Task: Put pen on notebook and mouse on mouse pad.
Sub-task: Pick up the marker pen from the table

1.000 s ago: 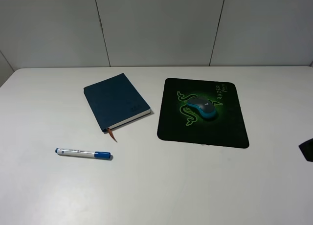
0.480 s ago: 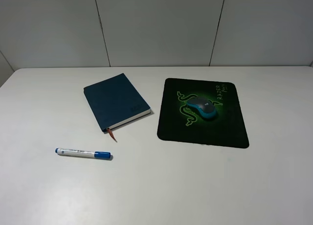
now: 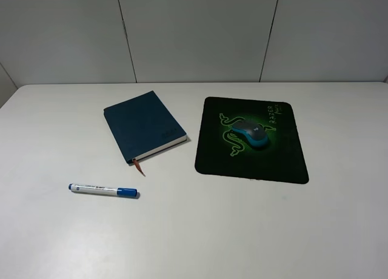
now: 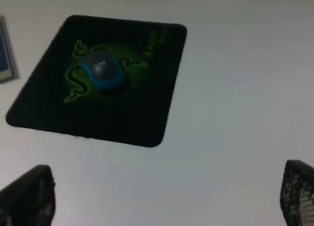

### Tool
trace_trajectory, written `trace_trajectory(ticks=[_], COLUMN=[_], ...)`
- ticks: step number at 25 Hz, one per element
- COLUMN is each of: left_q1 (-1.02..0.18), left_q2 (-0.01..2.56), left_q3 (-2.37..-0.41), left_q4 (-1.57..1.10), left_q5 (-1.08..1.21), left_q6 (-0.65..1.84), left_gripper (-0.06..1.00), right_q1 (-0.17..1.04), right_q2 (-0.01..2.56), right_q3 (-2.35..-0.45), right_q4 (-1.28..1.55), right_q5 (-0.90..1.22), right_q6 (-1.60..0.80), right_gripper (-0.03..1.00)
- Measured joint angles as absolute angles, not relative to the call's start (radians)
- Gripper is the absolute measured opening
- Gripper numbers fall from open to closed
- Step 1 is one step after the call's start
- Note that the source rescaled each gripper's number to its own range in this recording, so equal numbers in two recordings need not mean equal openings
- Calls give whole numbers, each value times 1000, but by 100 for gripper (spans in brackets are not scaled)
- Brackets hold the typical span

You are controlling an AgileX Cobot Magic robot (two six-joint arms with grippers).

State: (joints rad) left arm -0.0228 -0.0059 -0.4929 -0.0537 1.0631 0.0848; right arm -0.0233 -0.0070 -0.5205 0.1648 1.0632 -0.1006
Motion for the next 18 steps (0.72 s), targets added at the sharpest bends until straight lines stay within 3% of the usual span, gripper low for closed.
trace_trajectory(ticks=[18], left_q1=[-23], left_q2=[-6], left_q3=[-493], left_q4=[-54], left_q5=[1063], left_q6=[85], left_gripper=[100], right_q1=[-23], right_q2=[-7], right_q3=[-493], right_q4=[165], right_q5=[1030], right_q6=[-95], right_gripper=[100])
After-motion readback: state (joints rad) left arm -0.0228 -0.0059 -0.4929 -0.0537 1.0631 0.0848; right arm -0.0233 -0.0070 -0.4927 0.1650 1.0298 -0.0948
